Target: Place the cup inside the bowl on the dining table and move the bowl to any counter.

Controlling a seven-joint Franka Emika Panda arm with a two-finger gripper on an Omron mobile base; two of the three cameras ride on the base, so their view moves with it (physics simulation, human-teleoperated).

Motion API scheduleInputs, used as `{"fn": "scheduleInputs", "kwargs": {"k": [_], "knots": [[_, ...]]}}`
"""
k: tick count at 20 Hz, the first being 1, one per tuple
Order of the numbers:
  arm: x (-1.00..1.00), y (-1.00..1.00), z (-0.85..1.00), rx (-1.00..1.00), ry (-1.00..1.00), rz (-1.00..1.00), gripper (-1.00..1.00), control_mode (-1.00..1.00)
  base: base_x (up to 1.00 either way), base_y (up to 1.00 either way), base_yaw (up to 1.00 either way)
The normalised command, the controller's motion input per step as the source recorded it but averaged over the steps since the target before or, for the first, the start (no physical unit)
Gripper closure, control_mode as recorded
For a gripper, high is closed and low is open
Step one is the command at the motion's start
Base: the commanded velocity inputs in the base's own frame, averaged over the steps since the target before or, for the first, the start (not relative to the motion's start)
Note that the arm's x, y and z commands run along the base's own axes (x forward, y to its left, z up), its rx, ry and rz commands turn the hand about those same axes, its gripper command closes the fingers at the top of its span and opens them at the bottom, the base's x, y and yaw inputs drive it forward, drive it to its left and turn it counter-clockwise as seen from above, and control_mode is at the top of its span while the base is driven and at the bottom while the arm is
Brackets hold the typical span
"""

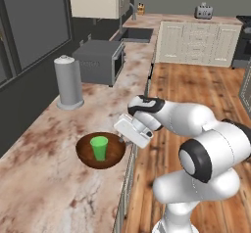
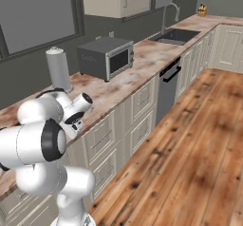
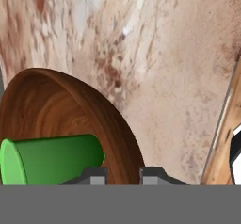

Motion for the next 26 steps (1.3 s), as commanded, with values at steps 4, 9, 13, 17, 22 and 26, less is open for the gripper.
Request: {"fn": "scheduleInputs", "kwargs": {"k": [4,9,13,17,22,26], "knots": [[0.0,0.06,-0.01,0.0,0.0,0.0,1.0,-1.0,0.0,0.0,0.0],[0.0,0.0,0.0,0.0,0.0,0.0,1.0,-1.0,0.0,0.0,0.0],[0.0,0.0,0.0,0.0,0.0,0.0,-1.0,-1.0,0.0,0.0,0.0],[0.0,0.0,0.0,0.0,0.0,0.0,-1.0,-1.0,0.0,0.0,0.0],[0.0,0.0,0.0,0.0,0.0,0.0,-1.0,-1.0,0.0,0.0,0.0],[0.0,0.0,0.0,0.0,0.0,0.0,-1.0,-1.0,0.0,0.0,0.0]]}}
